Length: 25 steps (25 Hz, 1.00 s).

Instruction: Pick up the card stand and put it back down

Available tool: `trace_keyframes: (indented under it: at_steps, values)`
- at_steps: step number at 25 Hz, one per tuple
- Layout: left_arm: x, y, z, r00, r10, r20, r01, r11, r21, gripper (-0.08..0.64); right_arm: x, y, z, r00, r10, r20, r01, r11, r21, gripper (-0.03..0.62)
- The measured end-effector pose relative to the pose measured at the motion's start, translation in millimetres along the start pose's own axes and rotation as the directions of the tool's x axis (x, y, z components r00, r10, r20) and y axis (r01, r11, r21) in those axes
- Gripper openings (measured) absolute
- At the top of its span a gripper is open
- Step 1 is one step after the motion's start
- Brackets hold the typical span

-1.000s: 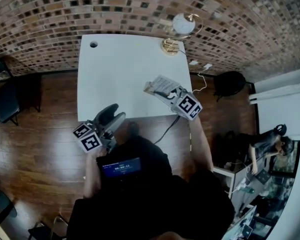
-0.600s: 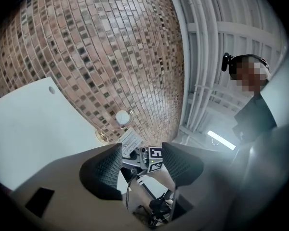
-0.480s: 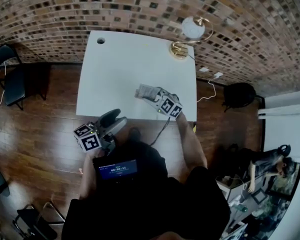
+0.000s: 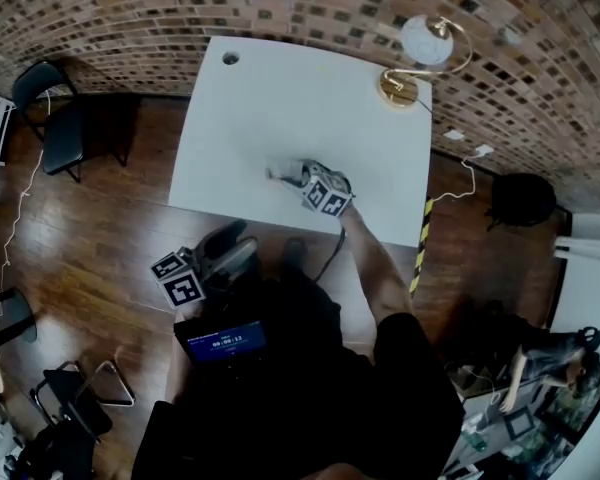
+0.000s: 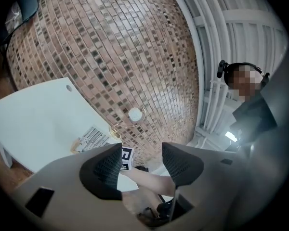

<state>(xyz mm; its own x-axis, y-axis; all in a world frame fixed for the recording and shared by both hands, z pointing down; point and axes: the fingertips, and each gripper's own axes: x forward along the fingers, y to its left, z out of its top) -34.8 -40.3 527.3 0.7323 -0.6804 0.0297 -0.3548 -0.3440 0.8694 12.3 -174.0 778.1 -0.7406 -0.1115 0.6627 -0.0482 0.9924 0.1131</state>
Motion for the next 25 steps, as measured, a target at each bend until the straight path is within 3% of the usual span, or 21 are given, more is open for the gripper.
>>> trace_keyframes:
  at_steps: [6,12,17,25]
  values:
    - [-13.3,5.2,-0.2,0.998,0.047,0.047,-0.046,0.999,-0.022,0.255,20.6,2.4,-18.2,1.0,0.023,0.001,-0.023,0.999,-0.029,0.137]
    - [-14.8,5.9,2.3,0.996,0.061,0.059,-0.059,0.998,-0.029,0.255,22.2,0.9,-20.5,0.999,-0.005,0.053,0.006,1.0,-0.014,0.146]
    - [-7.4,3.6,0.4,0.997,0.056,0.051,-0.055,0.998,-0.027,0.253,20.8,-5.1,-21.8,0.999,-0.018,0.048,0.018,1.0,-0.009,0.228]
    - [-3.2,-1.0,-4.1,0.995,0.071,0.066,-0.07,0.997,-0.02,0.255,0.4,-6.7,-17.3,0.996,-0.024,0.082,0.02,0.998,0.051,0.275]
